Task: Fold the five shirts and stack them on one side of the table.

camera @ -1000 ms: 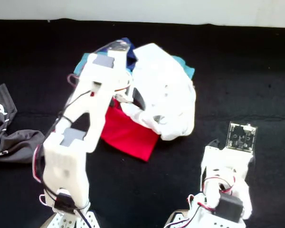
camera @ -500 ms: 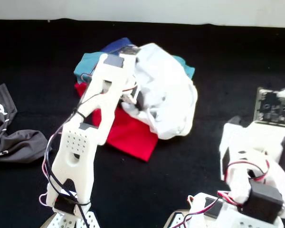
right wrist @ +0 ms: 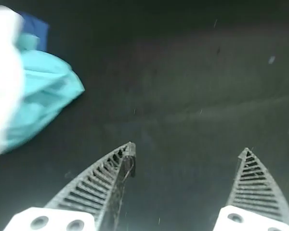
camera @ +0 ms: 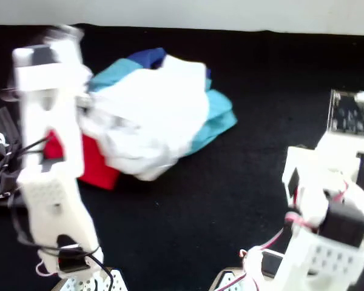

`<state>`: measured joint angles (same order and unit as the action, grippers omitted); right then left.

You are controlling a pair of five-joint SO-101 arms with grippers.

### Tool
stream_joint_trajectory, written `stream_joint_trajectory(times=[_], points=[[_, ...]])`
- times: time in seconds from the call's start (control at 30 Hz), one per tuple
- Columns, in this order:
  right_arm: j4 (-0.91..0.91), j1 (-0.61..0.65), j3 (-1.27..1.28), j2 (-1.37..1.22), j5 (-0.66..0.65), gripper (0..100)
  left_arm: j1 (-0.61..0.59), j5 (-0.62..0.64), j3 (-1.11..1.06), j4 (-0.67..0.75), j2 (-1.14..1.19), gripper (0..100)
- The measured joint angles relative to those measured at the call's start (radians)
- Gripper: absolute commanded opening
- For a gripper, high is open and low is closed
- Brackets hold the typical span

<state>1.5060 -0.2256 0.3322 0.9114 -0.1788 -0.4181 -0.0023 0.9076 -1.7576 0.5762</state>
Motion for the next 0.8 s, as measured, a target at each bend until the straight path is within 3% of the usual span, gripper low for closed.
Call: stream_joint_trajectory(times=[0.2,0.33,0.67,0.8], points=[[0.077,0.028,-0.180,-0.193,0.000,32.1,-0.288,-0.091,0.002,0.026,-0.238,1],[0.124,0.158,-0.265,-0.311,0.000,32.1,-0.416,-0.164,0.002,0.071,-0.269,1],[0.144,0.460,-0.489,-0.801,0.000,32.1,-0.614,-0.308,0.002,0.103,-0.183,1],[0.144,0.526,-0.681,-1.037,0.000,32.1,-0.652,-0.362,0.002,0.104,-0.095,12]])
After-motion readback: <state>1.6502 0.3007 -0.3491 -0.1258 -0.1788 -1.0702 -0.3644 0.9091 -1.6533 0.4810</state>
